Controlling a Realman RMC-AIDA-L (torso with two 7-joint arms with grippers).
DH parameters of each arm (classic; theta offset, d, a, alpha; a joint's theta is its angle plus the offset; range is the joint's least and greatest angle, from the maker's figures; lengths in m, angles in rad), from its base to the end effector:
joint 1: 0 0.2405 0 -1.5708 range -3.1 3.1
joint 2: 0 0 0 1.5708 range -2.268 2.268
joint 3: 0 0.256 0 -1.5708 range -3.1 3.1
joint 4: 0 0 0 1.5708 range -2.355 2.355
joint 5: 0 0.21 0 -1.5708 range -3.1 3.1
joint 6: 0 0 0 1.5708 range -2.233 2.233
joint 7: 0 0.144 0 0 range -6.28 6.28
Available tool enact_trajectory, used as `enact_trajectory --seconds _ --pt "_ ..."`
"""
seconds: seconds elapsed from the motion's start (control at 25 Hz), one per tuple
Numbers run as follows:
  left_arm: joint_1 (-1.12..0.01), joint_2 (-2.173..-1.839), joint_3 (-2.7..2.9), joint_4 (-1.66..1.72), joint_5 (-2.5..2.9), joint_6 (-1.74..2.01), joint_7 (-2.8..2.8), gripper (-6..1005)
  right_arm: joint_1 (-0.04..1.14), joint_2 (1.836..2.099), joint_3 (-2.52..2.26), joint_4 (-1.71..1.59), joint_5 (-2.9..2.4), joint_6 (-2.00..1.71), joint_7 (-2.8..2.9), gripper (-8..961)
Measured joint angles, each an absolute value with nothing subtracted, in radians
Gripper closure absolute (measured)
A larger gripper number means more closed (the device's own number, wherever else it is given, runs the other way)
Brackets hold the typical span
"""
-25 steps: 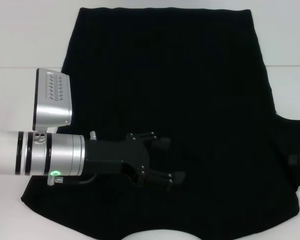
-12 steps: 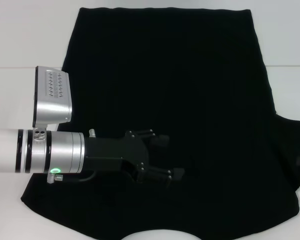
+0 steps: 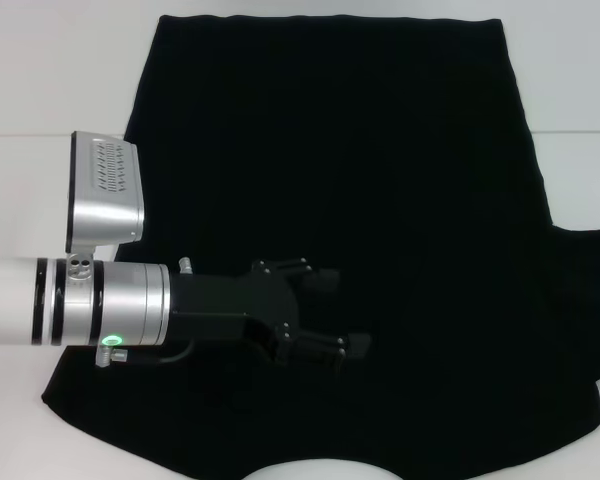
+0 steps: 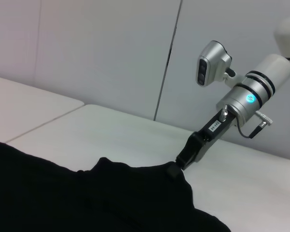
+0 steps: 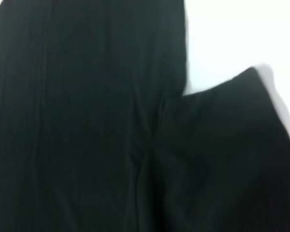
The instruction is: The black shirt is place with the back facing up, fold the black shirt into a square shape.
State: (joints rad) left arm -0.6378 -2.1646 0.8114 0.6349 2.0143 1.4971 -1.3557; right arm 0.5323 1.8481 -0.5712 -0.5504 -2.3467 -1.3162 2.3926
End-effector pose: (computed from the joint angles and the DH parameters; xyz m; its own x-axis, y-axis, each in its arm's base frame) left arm -0.2077 0.3384 -0.0542 0.8497 0.2641 0.4562 0.3217 -0.9454 -0.0518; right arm 0.3698 0.3435 0.0842 0.0254 -0.8837 -0.4674 -0.9921 0.0350 -0.1201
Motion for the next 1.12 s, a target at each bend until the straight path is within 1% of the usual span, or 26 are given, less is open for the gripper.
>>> enact_trajectory --seconds 0.2,0.48,0.76,0.92,1.04,1.08,1.12 --pt "-0.637 -2.165 0.811 0.632 2.005 1.497 -1.362 37 0.532 1.845 -0.569 -0.586 -2.347 -1.315 2.374 943" --pt "-0.632 -2.164 0.811 0.632 1.989 1.497 -1.368 37 0.540 1.833 -0.575 -0.596 -2.349 -1.292 2.374 942" --pt "-0.631 -2.165 0.811 0.632 1.986 1.497 -1.368 37 0.547 1.833 -0.580 -0.609 -2.350 -1.283 2.361 923" --pt "-0.636 -2.164 0.812 0.632 1.986 1.497 -1.368 37 0.561 1.835 -0.573 -0.611 -2.346 -1.289 2.351 912" --pt "-0.638 -2.164 0.812 0.632 1.986 1.497 -1.369 37 0.583 1.846 -0.572 -0.633 -2.341 -1.316 2.348 904" --pt "-0.638 -2.164 0.811 0.632 1.986 1.497 -1.369 37 0.583 1.846 -0.572 -0.633 -2.341 -1.316 2.348 901" --pt "-0.638 -2.164 0.811 0.632 1.986 1.497 -1.369 37 0.607 1.861 -0.577 -0.656 -2.341 -1.337 2.348 899"
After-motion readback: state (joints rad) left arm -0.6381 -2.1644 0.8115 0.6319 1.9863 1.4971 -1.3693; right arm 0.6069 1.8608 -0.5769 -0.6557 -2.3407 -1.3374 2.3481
